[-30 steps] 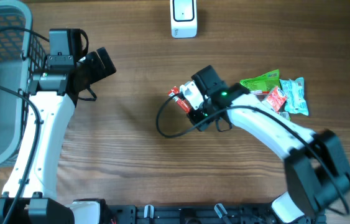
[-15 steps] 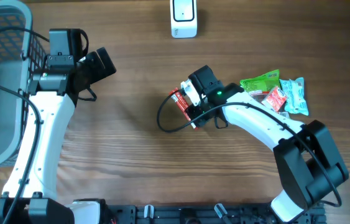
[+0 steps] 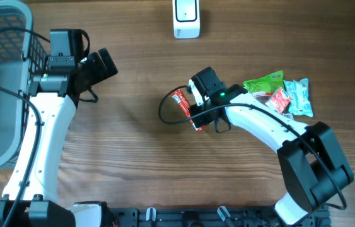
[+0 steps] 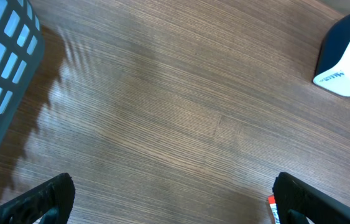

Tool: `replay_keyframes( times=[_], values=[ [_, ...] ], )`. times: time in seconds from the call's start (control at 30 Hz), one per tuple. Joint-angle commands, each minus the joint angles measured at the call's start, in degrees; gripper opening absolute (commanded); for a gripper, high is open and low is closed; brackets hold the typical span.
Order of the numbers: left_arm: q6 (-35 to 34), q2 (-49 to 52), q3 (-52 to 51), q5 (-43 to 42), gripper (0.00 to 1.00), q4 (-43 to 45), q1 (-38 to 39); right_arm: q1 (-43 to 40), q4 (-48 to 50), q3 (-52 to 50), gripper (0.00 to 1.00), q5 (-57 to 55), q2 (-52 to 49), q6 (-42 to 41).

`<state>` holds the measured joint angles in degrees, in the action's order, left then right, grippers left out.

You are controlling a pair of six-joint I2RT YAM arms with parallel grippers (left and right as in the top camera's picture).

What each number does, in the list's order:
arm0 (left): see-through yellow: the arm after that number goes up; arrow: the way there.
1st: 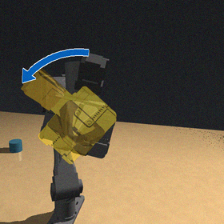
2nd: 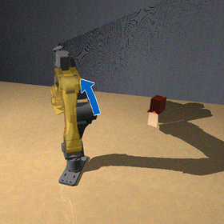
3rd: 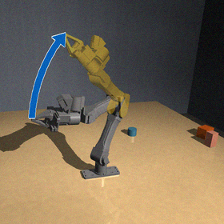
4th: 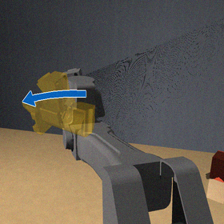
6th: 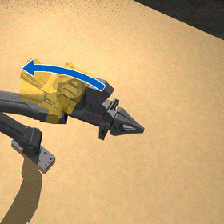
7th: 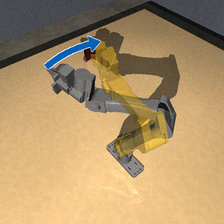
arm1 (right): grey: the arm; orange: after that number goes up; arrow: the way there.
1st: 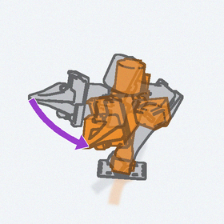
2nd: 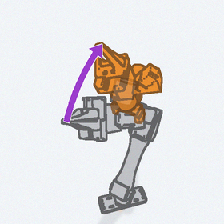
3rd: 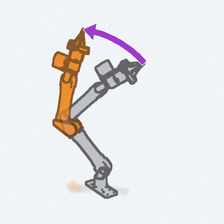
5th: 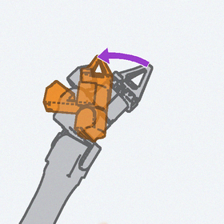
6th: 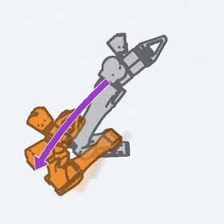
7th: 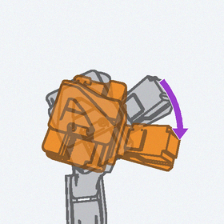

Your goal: Scan the item barcode

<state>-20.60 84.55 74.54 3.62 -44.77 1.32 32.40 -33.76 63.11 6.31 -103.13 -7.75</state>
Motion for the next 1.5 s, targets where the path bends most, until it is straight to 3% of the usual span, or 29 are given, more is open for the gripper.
replay_keyframes(
  times=[0.0,0.13,0.27,0.4,0.5,0.7,0.77,0.83,0.97,1.0,1.03,1.1,1.13,1.37,1.47],
  values=[
    [0.7,0.3,0.3,0.8,1.00,0.1,-0.3,-0.2,-1.0,-1.0,0.49,1.0,-0.6,-1.3],
    [0.7,0.3,0.4,0.8,1.00,0.1,-0.3,-0.9,-1.0,-1.2,0.48,2.1,-0.6,-1.5],
    [0.7,0.3,0.4,0.8,1.00,0.1,-0.3,-4.4,-1.1,-0.2,0.37,8.9,-0.1,-1.4],
    [0.5,0.3,0.4,0.3,1.00,0.9,-0.3,-8.5,-2.7,1.4,0.39,15.1,2.4,-1.2],
    [0.5,0.3,0.3,-1.9,1.00,3.0,-0.3,-10.7,-3.6,1.7,0.47,16.2,5.5,0.0],
    [0.9,1.1,-0.6,-27.3,1.00,2.4,1.2,-12.7,-8.3,1.7,0.51,16.3,7.5,4.1],
    [0.9,2.2,-1.2,-28.1,1.00,2.8,3.5,-13.5,-9.0,1.7,0.50,17.0,7.5,4.7],
    [0.6,4.6,-1.5,-26.0,0.88,2.8,7.6,-15.0,-8.9,1.7,0.48,20.0,7.5,4.8],
    [0.5,9.9,-1.5,-25.4,0.85,5.0,14.7,-19.0,-8.0,1.7,0.49,26.1,7.5,4.8],
    [0.1,11.8,-1.5,-24.9,0.73,5.8,16.7,-20.3,-8.1,1.7,0.49,26.9,7.5,4.8],
    [-1.6,13.3,-1.5,-23.3,0.51,6.3,18.1,-21.2,-8.4,1.7,0.49,27.4,7.5,4.8],
    [-6.3,16.4,-1.5,-18.9,0.33,7.5,20.6,-22.3,-9.2,1.7,0.51,27.4,7.5,5.2],
    [-7.9,18.1,-1.5,-17.4,0.29,8.3,21.6,-22.5,-9.7,1.7,0.52,27.4,7.5,6.4],
    [-11.8,26.2,-1.5,-14.8,0.27,14.1,25.5,-22.5,-10.8,0.8,0.64,26.3,7.2,7.6],
    [-12.9,28.5,-1.5,-13.9,0.41,14.8,26.2,-22.5,-10.2,0.2,0.64,26.4,6.9,7.1]
  ],
)
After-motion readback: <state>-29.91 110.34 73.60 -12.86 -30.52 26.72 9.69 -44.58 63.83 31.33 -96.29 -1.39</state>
